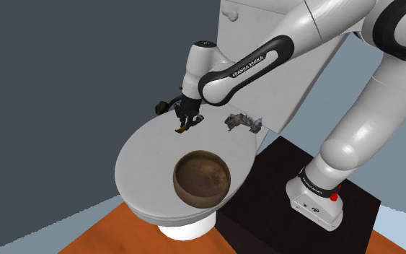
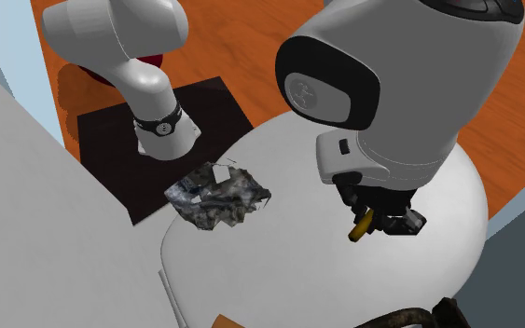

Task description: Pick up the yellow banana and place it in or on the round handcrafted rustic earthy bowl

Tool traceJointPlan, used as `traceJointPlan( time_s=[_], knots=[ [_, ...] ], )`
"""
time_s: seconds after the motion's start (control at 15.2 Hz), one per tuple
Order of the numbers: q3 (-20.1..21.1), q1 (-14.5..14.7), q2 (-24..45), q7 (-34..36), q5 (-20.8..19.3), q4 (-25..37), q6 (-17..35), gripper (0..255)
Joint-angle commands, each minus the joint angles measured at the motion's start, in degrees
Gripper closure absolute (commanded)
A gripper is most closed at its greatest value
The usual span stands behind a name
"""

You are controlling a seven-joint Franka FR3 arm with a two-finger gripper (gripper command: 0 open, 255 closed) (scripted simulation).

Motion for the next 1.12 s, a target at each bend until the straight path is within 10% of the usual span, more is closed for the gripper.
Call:
traceJointPlan(
  time_s=[0.0,1.06],
  knots=[
    [0.00,0.00,0.00,0.00,0.00,0.00,0.00,255],
    [0.28,-0.89,-8.65,-4.38,6.93,5.19,-12.31,255]
  ],
)
